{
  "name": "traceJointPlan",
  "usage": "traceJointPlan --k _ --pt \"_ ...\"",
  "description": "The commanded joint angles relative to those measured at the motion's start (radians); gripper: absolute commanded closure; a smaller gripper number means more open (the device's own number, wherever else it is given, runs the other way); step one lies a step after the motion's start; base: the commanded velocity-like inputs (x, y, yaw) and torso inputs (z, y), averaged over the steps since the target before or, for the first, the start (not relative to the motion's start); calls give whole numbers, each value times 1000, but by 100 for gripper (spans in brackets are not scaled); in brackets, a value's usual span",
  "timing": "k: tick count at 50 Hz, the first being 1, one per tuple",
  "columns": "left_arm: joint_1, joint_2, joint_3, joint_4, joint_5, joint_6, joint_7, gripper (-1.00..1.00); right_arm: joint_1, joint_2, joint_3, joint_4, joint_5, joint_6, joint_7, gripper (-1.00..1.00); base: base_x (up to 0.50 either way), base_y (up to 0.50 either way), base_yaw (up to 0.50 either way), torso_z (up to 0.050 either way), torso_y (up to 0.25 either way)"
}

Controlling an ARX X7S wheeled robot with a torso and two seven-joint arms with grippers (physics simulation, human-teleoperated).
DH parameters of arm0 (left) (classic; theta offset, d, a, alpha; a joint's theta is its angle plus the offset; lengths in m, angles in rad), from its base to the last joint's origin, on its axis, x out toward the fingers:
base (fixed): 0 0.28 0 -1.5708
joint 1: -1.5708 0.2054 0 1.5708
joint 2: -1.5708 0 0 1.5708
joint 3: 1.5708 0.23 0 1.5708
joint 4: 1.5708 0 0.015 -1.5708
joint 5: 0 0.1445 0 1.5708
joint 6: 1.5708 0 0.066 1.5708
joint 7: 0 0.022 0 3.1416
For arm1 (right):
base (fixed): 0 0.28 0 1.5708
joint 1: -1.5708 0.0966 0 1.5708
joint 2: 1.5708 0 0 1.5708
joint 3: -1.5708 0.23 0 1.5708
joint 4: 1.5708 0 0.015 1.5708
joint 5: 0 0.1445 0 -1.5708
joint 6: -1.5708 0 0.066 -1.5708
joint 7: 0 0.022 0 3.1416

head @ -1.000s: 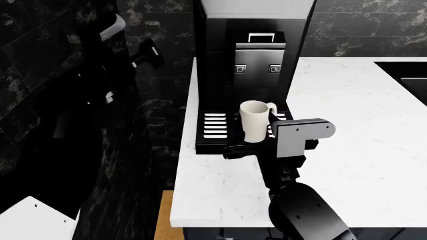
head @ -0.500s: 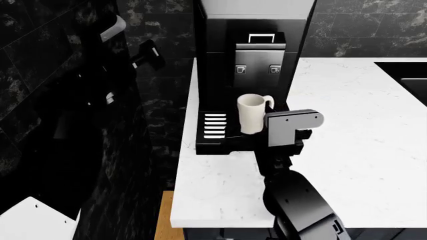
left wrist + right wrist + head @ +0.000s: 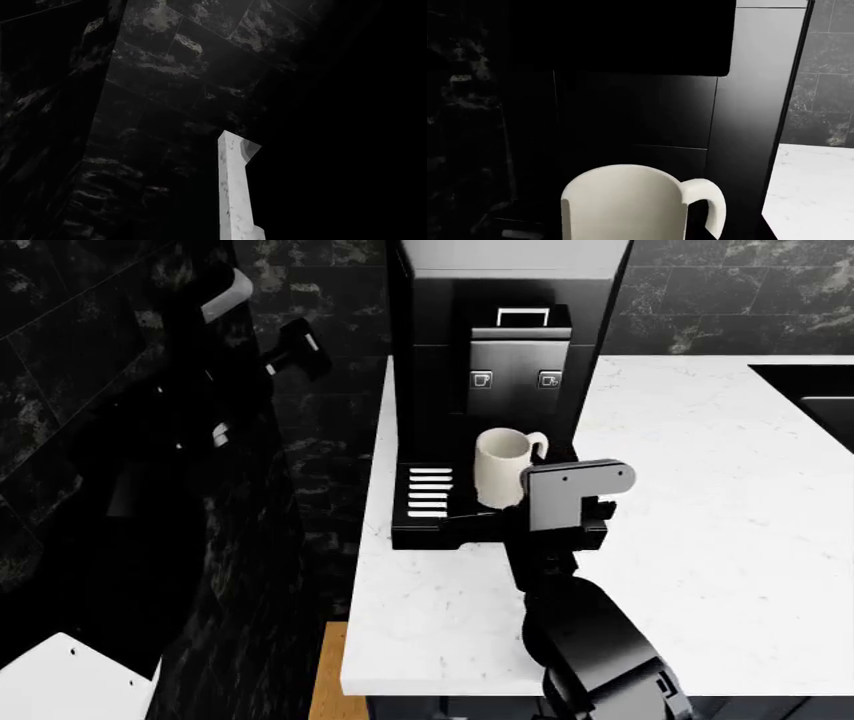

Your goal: Pick the mug from the cabinet, place it under the coffee machine dispenser, and press the start button.

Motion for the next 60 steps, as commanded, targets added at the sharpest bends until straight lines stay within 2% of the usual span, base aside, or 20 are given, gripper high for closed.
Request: traceJointPlan --k 1,16,20,27,28,38,45,60 --pt "1 1 -1 0 0 1 1 -100 -22 5 -11 -11 19 37 15 -100 0 0 0 0 0" --pt "2 2 1 0 0 4 6 -100 -98 33 -19 -224 -33 147 183 -100 0 0 0 0 0" --pt "3 -1 -1 0 0 4 5 -100 -138 55 -31 -335 -75 200 255 -100 0 0 0 0 0" --pt "2 -5 -2 0 0 6 3 -100 -204 99 -64 -543 -92 238 285 -100 0 0 0 0 0" --pt "2 -5 -2 0 0 5 3 -100 -209 109 -74 -582 -104 242 290 100 0 0 0 0 0" --pt "0 -5 -2 0 0 5 -2 -100 -219 161 -123 -796 -147 274 300 100 0 0 0 0 0" --pt "-1 -5 -2 0 1 5 -3 -100 -149 182 -137 -890 -146 323 266 100 0 0 0 0 0" --pt "1 -3 0 0 2 13 -9 -100 -7 151 -106 -785 -59 362 174 100 0 0 0 0 0"
